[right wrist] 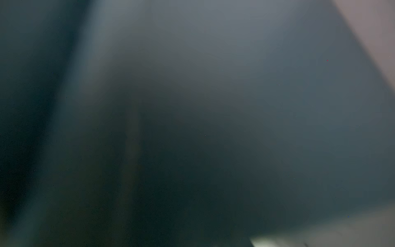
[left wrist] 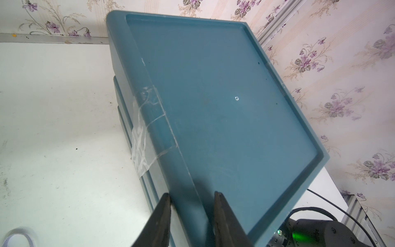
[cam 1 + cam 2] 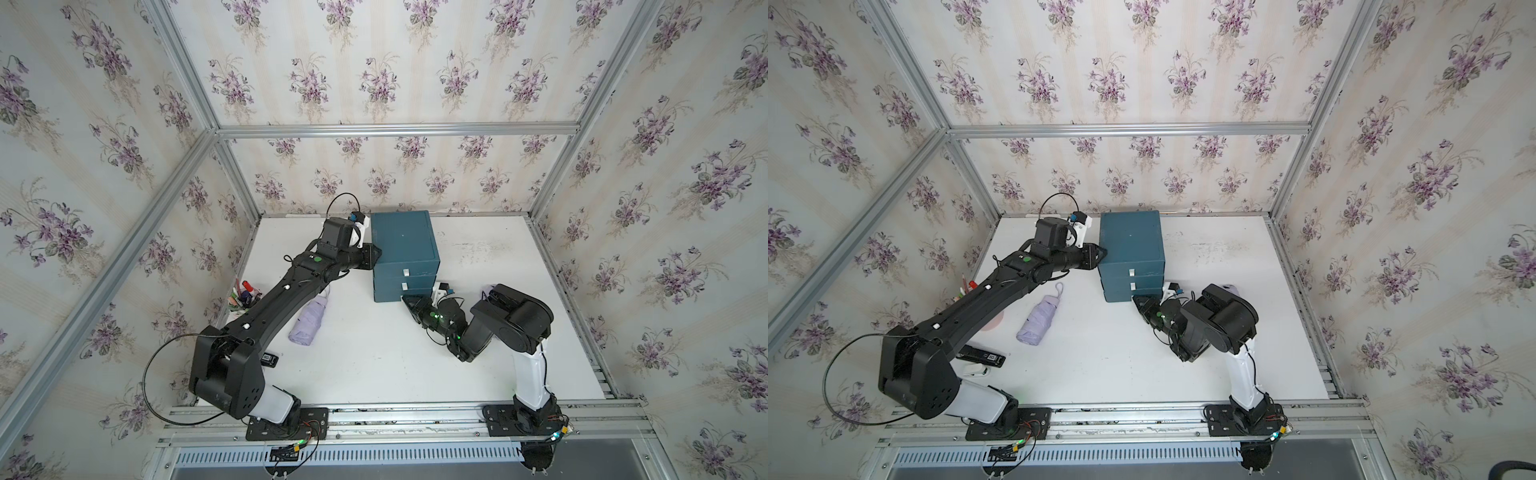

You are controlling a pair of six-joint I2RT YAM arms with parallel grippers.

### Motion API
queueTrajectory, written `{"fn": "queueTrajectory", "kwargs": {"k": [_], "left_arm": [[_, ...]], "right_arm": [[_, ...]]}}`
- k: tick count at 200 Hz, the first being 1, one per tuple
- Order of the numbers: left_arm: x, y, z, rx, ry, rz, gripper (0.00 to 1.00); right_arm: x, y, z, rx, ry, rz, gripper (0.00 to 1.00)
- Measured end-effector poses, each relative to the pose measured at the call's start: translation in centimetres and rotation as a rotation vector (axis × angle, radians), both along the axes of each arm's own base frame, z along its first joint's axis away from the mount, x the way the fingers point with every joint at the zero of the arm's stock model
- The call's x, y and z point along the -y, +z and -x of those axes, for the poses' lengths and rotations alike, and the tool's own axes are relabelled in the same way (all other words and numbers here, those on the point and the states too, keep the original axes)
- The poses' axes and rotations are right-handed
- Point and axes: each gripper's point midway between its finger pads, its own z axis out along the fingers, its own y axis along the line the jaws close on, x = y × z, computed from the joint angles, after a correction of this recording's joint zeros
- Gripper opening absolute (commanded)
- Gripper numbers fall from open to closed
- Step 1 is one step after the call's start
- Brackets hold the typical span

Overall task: Place the umbrella in the drawer by color
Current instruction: Open the drawer in the storage box.

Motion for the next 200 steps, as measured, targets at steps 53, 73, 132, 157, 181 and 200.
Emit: {"fn": "queueTrajectory", "kwargs": {"k": [53, 73, 132, 157, 181, 200], "left_arm": [[0.0, 0.0, 0.1, 0.009, 0.002, 0.007, 0.31], [-0.1, -0.1, 0.1, 0.005, 0.008, 0.011, 0.3], [0.0, -0.1, -0.1, 0.002, 0.023, 0.028, 0.29], [0.0, -0.2, -0.2, -0.007, 0.042, 0.043, 0.25], [0.0, -0.4, -0.2, -0.025, 0.066, 0.064, 0.21], [0.1, -0.7, -0.4, -0.031, 0.09, 0.094, 0.17]], "right_arm": [[-0.1, -0.1, 0.1, -0.014, 0.001, 0.014, 0.18], [-0.1, 0.0, 0.1, -0.017, 0.0, 0.006, 0.04], [0.1, 0.7, 1.4, -0.001, 0.026, 0.006, 0.0], [0.2, 1.0, 3.5, 0.015, 0.076, 0.038, 0.0], [0.8, 0.6, 6.7, 0.007, 0.132, 0.077, 0.0], [1.2, 0.6, 8.9, 0.011, 0.162, 0.109, 0.0]]}}
